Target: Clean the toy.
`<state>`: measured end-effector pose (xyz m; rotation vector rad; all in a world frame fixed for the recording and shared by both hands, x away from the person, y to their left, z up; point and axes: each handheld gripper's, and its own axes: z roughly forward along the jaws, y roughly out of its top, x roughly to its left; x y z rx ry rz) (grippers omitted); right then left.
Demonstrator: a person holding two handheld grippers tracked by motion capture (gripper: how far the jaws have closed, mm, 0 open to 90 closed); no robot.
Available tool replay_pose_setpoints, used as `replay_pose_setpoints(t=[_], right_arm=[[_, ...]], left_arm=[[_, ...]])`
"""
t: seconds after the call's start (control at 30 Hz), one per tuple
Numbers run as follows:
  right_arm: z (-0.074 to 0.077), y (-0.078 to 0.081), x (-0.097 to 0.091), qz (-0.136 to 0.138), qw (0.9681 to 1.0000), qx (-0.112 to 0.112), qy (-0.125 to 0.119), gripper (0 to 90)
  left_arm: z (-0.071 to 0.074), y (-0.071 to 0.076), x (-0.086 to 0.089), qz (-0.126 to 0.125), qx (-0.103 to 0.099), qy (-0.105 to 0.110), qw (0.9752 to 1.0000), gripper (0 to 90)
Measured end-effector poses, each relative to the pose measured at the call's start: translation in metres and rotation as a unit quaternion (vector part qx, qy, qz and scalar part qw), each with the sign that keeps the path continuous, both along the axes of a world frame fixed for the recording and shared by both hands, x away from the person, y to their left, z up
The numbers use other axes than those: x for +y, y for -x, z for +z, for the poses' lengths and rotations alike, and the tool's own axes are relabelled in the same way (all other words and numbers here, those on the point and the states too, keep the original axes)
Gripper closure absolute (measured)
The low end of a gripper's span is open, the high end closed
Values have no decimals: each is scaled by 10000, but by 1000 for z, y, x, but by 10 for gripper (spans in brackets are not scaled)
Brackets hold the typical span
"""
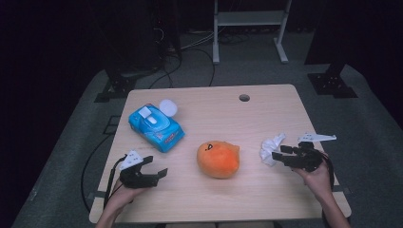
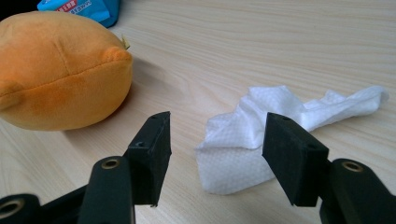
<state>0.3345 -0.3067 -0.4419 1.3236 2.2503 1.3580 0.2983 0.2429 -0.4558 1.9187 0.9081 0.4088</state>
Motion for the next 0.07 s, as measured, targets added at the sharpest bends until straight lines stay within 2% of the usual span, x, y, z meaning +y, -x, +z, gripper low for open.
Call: replay_pose_setpoints(t=[0.07], right_arm=[[-1, 0, 2, 36, 10000, -16, 30, 406]], left_arm=[[0, 0, -2, -36, -21, -12, 10000, 156]])
